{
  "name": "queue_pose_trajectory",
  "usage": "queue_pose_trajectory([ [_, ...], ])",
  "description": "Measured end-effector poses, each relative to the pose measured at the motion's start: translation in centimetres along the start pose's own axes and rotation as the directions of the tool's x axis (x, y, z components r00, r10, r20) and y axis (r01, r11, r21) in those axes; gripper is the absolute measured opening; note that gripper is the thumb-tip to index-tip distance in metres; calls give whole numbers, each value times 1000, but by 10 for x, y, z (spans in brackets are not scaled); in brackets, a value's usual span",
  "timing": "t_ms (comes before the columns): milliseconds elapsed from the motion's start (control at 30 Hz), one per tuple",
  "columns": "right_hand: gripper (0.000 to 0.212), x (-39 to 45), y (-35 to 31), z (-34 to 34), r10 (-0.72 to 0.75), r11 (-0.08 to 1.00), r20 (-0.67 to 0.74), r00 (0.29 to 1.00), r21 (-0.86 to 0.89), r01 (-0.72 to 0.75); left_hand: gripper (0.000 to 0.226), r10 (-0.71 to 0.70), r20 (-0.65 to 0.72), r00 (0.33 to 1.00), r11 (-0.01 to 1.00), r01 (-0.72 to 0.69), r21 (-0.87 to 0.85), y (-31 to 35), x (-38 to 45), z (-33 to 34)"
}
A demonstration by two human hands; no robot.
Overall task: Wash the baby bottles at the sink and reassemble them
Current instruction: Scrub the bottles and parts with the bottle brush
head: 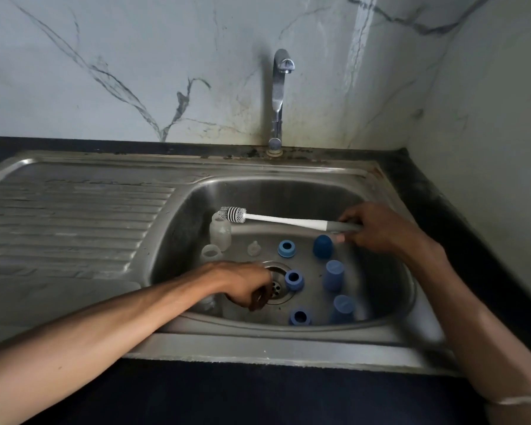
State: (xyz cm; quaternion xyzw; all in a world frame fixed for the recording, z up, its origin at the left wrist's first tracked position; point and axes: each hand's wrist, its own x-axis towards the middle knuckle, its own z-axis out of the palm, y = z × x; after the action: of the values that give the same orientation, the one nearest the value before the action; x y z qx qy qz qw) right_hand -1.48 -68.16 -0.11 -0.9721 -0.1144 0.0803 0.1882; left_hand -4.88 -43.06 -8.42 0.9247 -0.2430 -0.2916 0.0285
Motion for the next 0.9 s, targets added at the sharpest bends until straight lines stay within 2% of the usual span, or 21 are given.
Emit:
queue_pose_trajectory([
  [133, 28, -4, 2, -2, 4, 999, -13, 1000, -33, -5, 30, -11, -159, 987, 984, -18, -175, -15, -2, -10],
  [233, 22, -6, 4, -6, 2, 1000, -34, 999, -29, -3, 25, -26, -319, 947, 901, -117, -418, -30, -12, -23],
  [333, 25, -7, 11, -13, -18, 1000, -61, 998, -22, 17, 22, -148, -479, 865, 804, -176, -568, -36, -32, -33],
  [433, 32, -11, 18, -23, -56, 998, -44, 997, -2, 56, 24, -289, -562, 775, 767, -164, -621, -49, -49, -35],
  [500, 35, -12, 22, -29, -86, 996, -47, 995, 16, 87, 25, -369, -620, 692, 722, -207, -660, -62, -56, -34],
  [633, 42, -14, 26, -36, -57, 998, -68, 996, -4, 57, 29, -536, -644, 546, 570, -329, -753, -72, -63, -32],
  [900, 41, -14, 22, -33, -74, 997, -64, 995, 12, 75, 33, -525, -623, 580, 435, -446, -782, -62, -56, -34],
])
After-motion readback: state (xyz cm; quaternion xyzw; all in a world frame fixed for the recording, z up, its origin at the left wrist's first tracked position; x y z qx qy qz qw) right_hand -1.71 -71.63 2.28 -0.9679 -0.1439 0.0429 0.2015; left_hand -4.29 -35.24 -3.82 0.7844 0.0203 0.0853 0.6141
